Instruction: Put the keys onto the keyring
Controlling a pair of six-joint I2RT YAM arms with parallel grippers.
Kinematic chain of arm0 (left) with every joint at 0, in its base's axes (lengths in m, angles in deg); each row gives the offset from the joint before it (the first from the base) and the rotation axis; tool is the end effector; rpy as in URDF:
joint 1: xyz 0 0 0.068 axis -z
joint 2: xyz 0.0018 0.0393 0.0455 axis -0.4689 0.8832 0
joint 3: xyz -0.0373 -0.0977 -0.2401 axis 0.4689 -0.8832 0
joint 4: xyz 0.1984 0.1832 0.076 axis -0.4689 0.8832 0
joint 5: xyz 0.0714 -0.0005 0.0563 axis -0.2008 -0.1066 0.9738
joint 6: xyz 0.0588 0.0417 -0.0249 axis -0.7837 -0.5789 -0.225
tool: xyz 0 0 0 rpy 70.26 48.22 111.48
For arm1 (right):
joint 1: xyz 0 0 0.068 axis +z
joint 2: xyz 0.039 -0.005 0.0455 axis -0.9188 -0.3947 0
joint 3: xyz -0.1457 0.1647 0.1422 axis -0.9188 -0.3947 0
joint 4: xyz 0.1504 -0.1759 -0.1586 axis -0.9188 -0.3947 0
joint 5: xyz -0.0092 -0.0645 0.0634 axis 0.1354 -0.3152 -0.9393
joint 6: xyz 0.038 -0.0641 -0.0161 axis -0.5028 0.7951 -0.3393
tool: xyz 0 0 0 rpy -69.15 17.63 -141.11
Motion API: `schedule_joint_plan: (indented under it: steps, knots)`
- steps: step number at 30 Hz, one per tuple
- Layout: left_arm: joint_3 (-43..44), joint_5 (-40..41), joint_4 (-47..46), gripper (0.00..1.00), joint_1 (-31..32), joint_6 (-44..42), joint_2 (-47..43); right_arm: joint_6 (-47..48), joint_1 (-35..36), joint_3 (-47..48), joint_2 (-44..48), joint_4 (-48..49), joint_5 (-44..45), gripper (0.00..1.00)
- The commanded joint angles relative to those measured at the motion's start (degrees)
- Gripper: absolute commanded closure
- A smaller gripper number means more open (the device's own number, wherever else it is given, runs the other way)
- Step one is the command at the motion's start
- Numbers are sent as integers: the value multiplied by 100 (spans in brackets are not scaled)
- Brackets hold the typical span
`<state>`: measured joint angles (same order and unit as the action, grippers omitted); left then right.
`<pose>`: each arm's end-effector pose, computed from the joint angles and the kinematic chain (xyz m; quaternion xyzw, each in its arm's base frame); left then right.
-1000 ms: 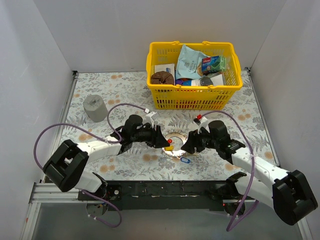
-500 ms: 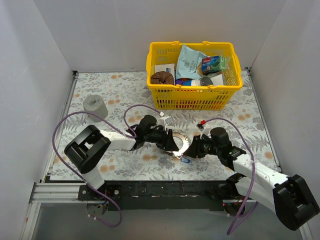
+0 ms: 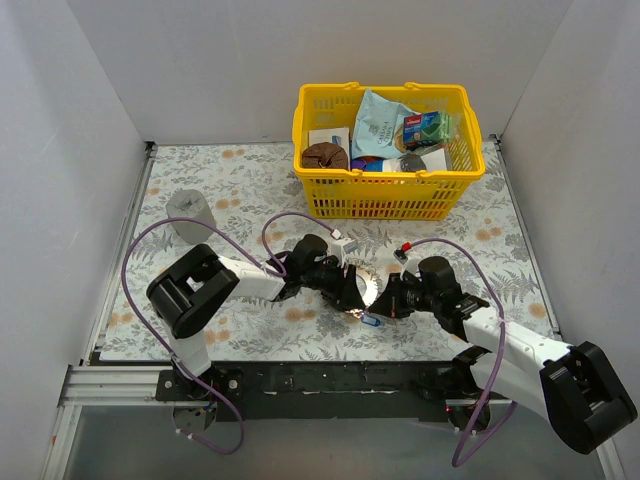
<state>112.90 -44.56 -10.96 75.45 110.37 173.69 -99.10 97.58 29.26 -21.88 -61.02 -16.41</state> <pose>0.2196 -0.2963 0.0947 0.0166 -0.8606 0.5090 0.0096 0.1829 0.1407 0.1211 -0.1009 0.8606 0.4003 0.2984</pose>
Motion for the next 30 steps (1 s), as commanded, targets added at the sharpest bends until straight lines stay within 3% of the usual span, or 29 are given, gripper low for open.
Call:
schedule_joint_plan:
  steps: [1, 25, 30]
  knots:
    - [161, 149, 85, 58, 59, -176, -16, 198, 28, -24, -145, -94, 181, 99]
    - [266, 202, 278, 63, 261, -448, 152, 251, 187, 38, -1006, 222, 375, 99]
    - [310, 193, 287, 68, 279, -492, 222, 242, 195, 64, -1077, 293, 357, 99]
